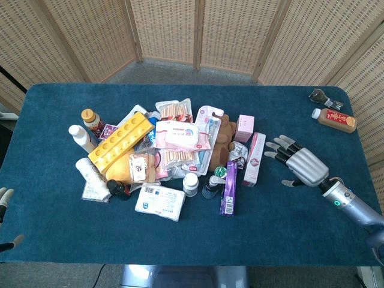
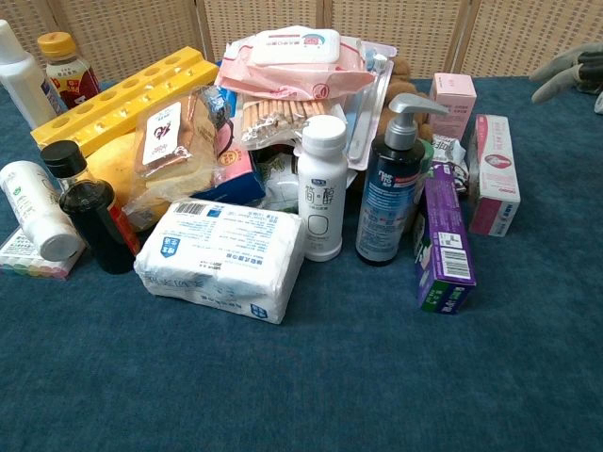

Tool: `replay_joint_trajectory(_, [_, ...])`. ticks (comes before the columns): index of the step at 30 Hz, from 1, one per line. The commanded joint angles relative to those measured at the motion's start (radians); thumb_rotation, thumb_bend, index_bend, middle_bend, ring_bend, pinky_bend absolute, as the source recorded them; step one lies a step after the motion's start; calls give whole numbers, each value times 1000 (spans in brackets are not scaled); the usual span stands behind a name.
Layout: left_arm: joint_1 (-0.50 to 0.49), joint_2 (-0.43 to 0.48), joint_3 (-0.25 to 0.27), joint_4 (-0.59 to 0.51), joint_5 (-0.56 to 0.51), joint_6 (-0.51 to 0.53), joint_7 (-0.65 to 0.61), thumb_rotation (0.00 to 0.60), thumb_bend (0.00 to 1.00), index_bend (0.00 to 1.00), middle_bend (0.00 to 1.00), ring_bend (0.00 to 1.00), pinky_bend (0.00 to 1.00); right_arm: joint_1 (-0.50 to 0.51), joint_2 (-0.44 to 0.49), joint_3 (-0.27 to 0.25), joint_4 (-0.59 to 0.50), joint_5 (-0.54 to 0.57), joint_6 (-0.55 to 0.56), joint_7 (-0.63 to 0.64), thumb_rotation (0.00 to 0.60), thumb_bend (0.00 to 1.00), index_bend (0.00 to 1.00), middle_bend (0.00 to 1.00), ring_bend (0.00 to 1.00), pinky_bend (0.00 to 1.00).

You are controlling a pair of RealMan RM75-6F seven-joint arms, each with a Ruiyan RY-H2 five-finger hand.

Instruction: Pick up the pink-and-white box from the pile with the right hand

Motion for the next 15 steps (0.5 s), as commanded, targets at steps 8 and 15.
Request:
replay_joint_trajectory(8, [14, 14, 8, -46, 6, 22, 60, 600, 0, 0, 0, 0, 0, 41, -117, -77, 202, -39, 66, 105, 600, 0, 190, 0, 0, 0])
replay_joint_trajectory(15, [12, 12, 8, -68, 6, 20, 95, 600, 0, 0, 0, 0, 0, 77, -151, -122, 273, -61, 78, 136, 600, 0, 189, 0, 0, 0])
